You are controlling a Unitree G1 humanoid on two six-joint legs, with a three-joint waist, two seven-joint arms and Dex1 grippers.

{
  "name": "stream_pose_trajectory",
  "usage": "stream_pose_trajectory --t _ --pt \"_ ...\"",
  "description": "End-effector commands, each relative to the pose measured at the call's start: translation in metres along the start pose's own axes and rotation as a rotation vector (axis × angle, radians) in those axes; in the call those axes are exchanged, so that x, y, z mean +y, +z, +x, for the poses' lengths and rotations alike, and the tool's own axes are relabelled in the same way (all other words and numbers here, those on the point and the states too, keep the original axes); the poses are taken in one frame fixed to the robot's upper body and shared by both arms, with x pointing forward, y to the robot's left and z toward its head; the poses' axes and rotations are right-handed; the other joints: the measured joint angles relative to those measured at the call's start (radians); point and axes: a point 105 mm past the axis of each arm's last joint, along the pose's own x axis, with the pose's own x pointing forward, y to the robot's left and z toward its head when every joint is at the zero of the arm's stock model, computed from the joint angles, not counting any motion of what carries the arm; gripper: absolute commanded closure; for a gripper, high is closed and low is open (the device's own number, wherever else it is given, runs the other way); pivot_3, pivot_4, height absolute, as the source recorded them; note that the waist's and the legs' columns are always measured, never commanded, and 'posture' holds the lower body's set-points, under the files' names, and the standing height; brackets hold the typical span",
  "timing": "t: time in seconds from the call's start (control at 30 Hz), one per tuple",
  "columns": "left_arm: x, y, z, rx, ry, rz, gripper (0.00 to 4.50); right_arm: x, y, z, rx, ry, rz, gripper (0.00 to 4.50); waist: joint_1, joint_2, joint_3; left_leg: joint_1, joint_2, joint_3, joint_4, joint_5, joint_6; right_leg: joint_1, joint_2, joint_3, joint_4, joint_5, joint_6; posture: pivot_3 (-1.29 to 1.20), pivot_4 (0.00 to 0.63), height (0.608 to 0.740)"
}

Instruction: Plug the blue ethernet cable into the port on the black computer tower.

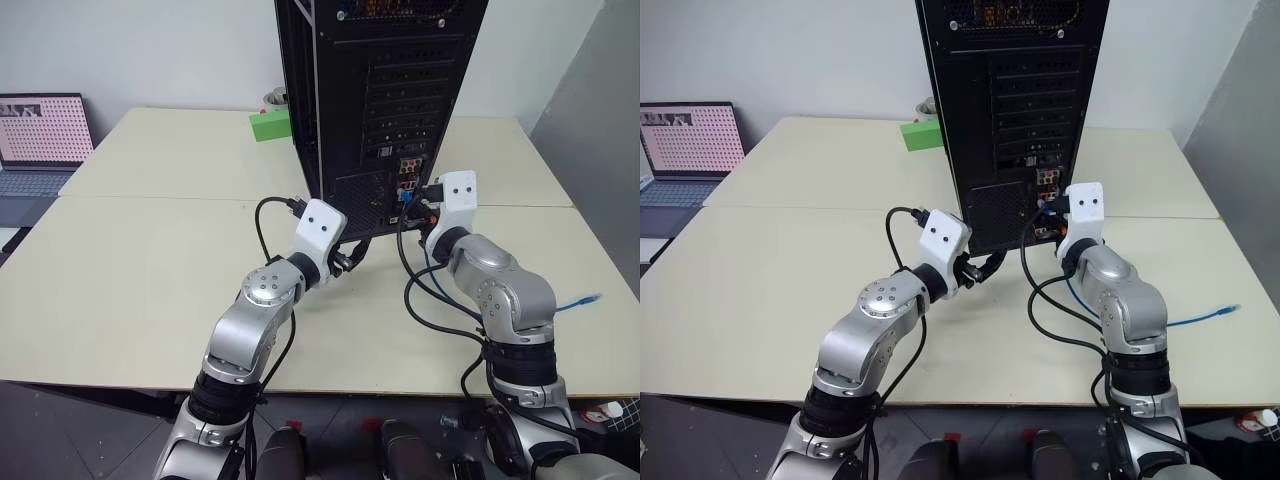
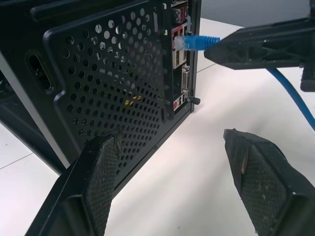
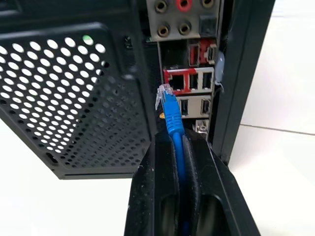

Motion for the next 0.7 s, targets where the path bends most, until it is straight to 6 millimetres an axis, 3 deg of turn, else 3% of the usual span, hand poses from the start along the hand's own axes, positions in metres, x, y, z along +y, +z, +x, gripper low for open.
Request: stream_pose_trajectory --t 0.03,0.7 --pt "-0.0018 0.0151 -0.0012 -0.053 -0.005 0.032 0.98 -0.0061 0.0158 -0.0024 -0.068 -0.031 -0.008 4.5 0.0 0.0 0.0 0.0 0.0 0.0 0.0 0.0 0.0 0.0 0.0 0.0 0.0 0.0 0.0 0.0 0.15 0.74" --pt "-0.0029 0.0142 -0.0016 -0.05 -0.016 0.041 0.98 0.0012 0.0197 0.0013 -0.081 0.0 -0.006 4.5 0.0 0.0 0.0 0.0 0.0 0.0 0.0 0.0 0.0 0.0 0.0 0.0 0.0 0.0 0.0 0.0 0.15 0.74"
